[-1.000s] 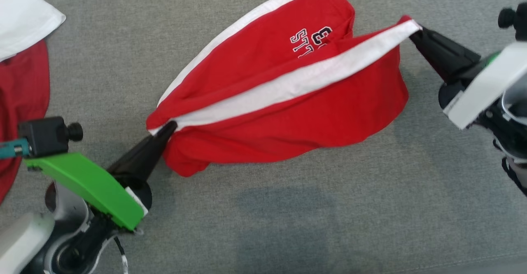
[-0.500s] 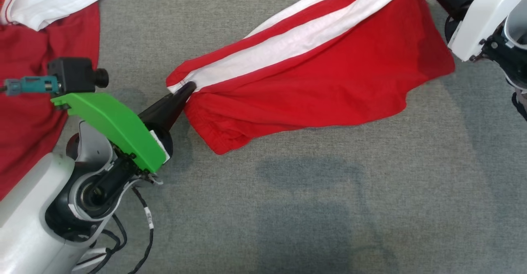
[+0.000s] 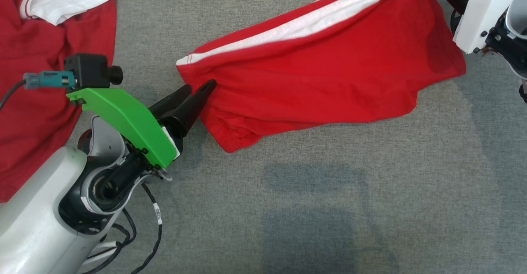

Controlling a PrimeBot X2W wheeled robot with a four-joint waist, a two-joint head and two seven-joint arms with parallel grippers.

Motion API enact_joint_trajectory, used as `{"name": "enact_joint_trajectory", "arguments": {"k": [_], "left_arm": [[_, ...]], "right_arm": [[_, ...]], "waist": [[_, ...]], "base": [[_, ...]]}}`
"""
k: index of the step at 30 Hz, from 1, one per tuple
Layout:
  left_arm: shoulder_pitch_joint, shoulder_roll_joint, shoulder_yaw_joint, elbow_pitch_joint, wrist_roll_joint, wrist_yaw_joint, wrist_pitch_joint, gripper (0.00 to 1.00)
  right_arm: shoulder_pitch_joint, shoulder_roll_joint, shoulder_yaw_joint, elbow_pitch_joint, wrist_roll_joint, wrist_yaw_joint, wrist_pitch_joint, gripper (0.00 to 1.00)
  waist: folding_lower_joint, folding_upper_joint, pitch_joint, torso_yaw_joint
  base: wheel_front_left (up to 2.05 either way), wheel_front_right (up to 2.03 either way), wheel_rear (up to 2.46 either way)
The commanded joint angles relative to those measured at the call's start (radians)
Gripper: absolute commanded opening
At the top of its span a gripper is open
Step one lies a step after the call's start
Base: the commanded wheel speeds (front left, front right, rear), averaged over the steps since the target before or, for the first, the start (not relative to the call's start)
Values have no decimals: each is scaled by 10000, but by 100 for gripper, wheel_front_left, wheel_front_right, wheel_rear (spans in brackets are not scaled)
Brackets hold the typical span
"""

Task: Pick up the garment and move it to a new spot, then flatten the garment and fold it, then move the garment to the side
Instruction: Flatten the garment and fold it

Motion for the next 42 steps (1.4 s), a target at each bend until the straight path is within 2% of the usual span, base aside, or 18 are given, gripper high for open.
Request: {"name": "enact_joint_trajectory", "arguments": {"k": [1, 2, 3, 4, 9, 13, 18, 19, 24, 29, 34, 41, 42], "left_arm": [[-187, -52, -10, -65, 195, -59, -112, 100], [-177, -58, -30, -91, 248, -29, -129, 100], [-185, -21, -76, -123, 337, -20, -151, 100], [-208, 92, -160, -141, 532, 19, -206, 100], [122, 353, -528, -348, 1395, 110, -606, 100], [527, 477, -497, -577, 2226, 220, -1624, 100], [1140, 1078, -872, -562, 3965, 505, -3021, 100], [1140, 1078, -872, -562, 3965, 505, -3021, 100], [1938, 1100, -871, -321, 4749, 818, -4426, 100], [2522, 1186, -843, 222, 5556, 995, -5412, 100], [2637, 794, -638, 660, 6625, 730, -5733, 100], [3092, -399, 195, 1178, 7714, 108, -5750, 100], [3255, -700, 375, 1356, 7877, -122, -5752, 100]], "right_arm": [[-155, -71, 43, 117, -166, 0, -134, 0], [-203, -70, 50, 183, -265, 0, -245, 30], [-247, -30, 48, 237, -337, 2, -357, 87], [-276, 11, 66, 290, -431, 2, -473, 100], [-152, 207, 289, 228, -420, 0, -954, 100], [244, 199, 235, 194, -591, 2, -1964, 100], [1178, -253, 302, -139, -926, 2, -2907, 100], [1178, -253, 302, -139, -926, 2, -2907, 100], [2396, -557, 24, -379, -1291, 0, -3363, 100], [3101, -417, -306, -212, -1576, 0, -2995, 100], [3116, -284, -719, 146, -1655, 0, -2340, 100], [2754, -292, -1425, 993, -1926, 0, -1417, 100], [2706, -244, -1578, 1271, -1903, 0, -1193, 100]], "waist": [[0, 22, -61, 14], [0, 22, -86, 17], [0, 22, -108, 13], [0, 22, -136, 2], [0, 22, -403, -124], [0, 22, -773, -238], [0, 22, -1350, -300], [0, 22, -1350, -300], [0, 22, -1907, -256], [0, 22, -2013, -84], [0, 22, -1892, 384], [0, 22, -1572, 1205], [0, 22, -1502, 1409]], "base": [[0, 0, 0], [0, 0, 0], [0, 0, 0], [0, 0, 0], [0, 0, 0], [0, 0, 0], [0, 0, 0], [0, 0, 0], [0, 0, 0], [0, 0, 0], [0, 0, 0], [0, 0, 0], [0, 0, 0]]}}
